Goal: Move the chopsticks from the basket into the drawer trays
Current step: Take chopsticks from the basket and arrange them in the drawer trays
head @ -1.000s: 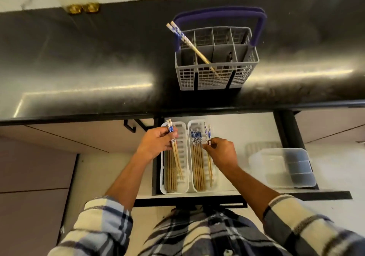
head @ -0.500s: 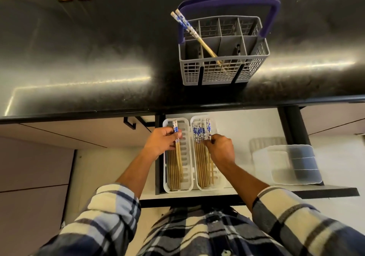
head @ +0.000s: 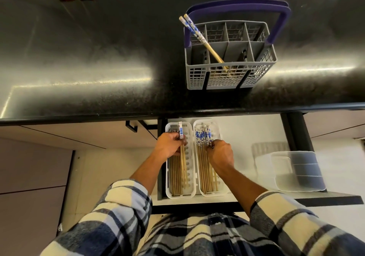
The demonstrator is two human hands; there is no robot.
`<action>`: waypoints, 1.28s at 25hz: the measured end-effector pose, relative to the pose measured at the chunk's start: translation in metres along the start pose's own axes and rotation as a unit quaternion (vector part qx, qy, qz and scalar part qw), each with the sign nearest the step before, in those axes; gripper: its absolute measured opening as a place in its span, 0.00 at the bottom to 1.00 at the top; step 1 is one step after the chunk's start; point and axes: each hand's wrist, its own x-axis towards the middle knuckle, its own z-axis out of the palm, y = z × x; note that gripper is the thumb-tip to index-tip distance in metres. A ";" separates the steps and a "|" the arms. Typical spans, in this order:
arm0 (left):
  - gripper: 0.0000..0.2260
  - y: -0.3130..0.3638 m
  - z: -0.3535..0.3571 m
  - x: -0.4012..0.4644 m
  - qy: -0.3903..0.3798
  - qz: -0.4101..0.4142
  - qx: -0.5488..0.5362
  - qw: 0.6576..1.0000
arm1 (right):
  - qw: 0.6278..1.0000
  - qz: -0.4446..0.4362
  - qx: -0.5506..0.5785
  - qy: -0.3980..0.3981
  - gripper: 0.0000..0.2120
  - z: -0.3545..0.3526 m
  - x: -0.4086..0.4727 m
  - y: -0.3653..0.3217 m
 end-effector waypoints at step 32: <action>0.08 -0.011 0.047 0.017 0.124 -0.062 0.447 0.884 | 0.987 0.034 -0.154 -0.040 0.10 0.009 -0.002 -0.023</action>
